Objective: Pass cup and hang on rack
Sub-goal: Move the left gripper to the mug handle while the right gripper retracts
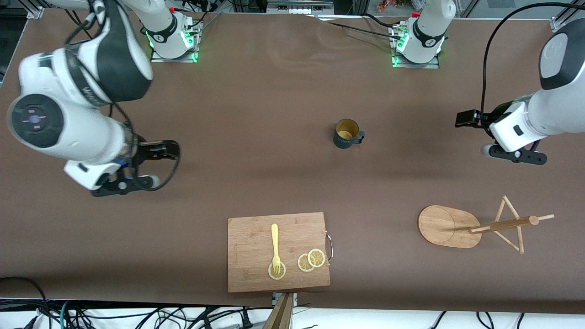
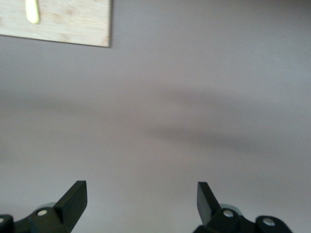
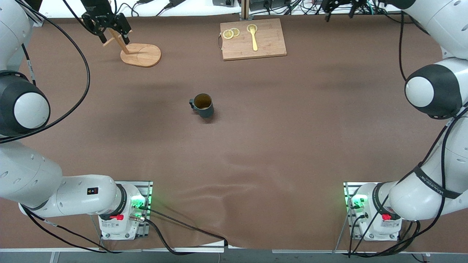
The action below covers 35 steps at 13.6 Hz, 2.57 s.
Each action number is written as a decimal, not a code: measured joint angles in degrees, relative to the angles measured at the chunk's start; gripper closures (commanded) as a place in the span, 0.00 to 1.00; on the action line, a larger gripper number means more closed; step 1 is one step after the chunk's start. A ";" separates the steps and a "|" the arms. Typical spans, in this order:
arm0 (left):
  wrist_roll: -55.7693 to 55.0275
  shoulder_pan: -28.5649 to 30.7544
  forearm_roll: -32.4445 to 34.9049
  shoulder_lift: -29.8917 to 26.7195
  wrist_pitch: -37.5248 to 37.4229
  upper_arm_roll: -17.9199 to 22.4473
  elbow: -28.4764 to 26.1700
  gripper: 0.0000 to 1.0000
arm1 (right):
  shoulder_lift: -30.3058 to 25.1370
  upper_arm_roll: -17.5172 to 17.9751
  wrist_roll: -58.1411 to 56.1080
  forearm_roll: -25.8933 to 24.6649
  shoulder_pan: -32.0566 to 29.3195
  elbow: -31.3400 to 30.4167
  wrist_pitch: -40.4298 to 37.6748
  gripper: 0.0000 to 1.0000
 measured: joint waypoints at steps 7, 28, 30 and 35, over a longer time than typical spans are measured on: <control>29.75 0.98 -1.22 -3.63 20.53 0.08 -16.26 0.00 | -4.49 -3.72 -4.46 0.02 -5.90 -0.48 -3.27 0.00; 131.31 3.61 -68.86 15.49 33.76 -1.14 -39.33 0.00 | -28.49 -3.31 -8.35 -1.16 -16.66 -23.53 1.11 0.00; 135.29 3.49 -69.88 17.16 33.45 -2.01 -39.28 0.00 | -28.44 -3.00 -8.57 -1.17 -16.66 -23.56 1.15 0.00; 148.64 3.09 -79.36 23.01 30.88 -4.04 -39.25 0.00 | -27.31 -2.10 -8.59 -1.17 -16.62 -23.60 1.56 0.00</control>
